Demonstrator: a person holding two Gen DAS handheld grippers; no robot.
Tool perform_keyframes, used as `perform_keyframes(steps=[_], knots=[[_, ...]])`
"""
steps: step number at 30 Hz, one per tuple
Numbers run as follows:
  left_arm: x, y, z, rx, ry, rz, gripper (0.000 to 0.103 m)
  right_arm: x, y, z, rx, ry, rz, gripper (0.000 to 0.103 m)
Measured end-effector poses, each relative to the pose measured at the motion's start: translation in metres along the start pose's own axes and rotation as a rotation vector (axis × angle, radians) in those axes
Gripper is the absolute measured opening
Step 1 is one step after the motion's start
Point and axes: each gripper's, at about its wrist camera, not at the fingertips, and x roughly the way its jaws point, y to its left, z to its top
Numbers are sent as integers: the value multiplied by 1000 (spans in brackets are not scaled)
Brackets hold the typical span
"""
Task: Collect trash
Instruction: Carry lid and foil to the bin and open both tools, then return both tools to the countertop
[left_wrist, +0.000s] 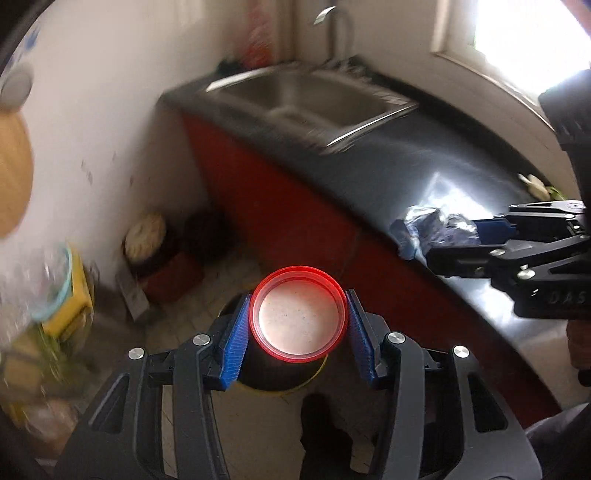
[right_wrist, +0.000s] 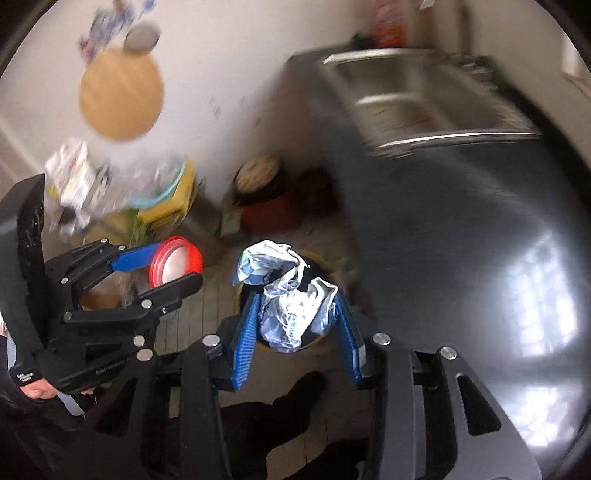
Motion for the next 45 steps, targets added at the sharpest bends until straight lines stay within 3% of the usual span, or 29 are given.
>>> perform_keyframes(steps=[6,14,16,17,25,30,36,39,45], knots=[[47,45,-21,-49,62,-33,48,75,23,27,10,123,-3,40],[98,62,-21,-31,112,-105,48,120,14,43,51,182,-45,45],[104,65,-20,-23,119,-108,64,124,13,46,56,192,-49,55],[105,67,-20,-20,113,-100,80,123,13,48,58,184,-56,55],[93,68,-16,13,90,-96,81,107,10,48,75,146,-64,57],[72,46,-10,100,67,-82,81,62,-8,37,119,71,-104,60],[29,-19,27,215,-26,-168,90,-57,-69,-7,271,-112,-269,68],[17,-73,47,299,-43,-248,92,-114,-105,-42,386,-177,-374,70],[1,-220,65,533,-45,-446,92,-228,-181,-152,667,-269,-613,72]])
